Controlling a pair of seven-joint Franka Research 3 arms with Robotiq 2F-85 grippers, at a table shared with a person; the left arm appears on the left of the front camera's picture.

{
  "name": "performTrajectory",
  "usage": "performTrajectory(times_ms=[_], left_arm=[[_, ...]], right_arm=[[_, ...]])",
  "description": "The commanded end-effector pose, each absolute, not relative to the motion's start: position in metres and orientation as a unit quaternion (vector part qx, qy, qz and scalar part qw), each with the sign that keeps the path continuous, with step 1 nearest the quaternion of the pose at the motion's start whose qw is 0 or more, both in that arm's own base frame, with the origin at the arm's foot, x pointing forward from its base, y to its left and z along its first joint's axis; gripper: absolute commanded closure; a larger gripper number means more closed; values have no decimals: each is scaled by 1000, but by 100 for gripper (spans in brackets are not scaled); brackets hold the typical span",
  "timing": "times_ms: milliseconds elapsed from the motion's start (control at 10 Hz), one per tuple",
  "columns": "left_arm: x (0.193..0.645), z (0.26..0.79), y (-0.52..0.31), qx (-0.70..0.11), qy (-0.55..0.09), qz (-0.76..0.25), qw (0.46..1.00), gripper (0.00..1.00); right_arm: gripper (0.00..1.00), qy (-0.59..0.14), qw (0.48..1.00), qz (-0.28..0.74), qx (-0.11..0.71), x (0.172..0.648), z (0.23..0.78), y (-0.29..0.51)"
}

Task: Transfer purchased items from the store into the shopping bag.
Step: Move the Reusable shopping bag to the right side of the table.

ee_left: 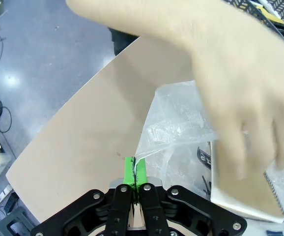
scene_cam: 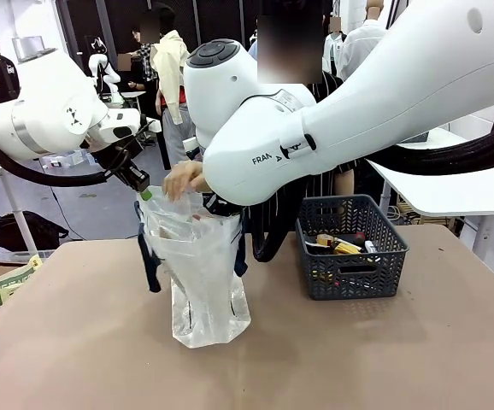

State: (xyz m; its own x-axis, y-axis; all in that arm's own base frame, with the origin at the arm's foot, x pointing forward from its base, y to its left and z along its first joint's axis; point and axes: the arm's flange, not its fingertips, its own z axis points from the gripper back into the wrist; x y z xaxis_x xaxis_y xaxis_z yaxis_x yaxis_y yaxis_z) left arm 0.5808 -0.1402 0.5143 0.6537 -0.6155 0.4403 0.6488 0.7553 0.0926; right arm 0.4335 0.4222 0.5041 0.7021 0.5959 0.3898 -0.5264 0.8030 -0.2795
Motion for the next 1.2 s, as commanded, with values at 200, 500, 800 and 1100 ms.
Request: performTrajectory(times_ms=[200, 500, 800, 1100], left_arm=[[577, 515, -136, -37, -238, -342, 908, 100], [577, 515, -136, -37, -238, -342, 908, 100], [577, 515, -136, -37, -238, -342, 908, 100], [577, 515, -136, -37, -238, -342, 908, 100]], right_arm=[[100, -230, 920, 309, -68, 433, 505, 417], [100, -230, 920, 309, -68, 433, 505, 417], [100, -230, 920, 309, -68, 433, 505, 417], [100, -230, 920, 309, -68, 433, 505, 417]])
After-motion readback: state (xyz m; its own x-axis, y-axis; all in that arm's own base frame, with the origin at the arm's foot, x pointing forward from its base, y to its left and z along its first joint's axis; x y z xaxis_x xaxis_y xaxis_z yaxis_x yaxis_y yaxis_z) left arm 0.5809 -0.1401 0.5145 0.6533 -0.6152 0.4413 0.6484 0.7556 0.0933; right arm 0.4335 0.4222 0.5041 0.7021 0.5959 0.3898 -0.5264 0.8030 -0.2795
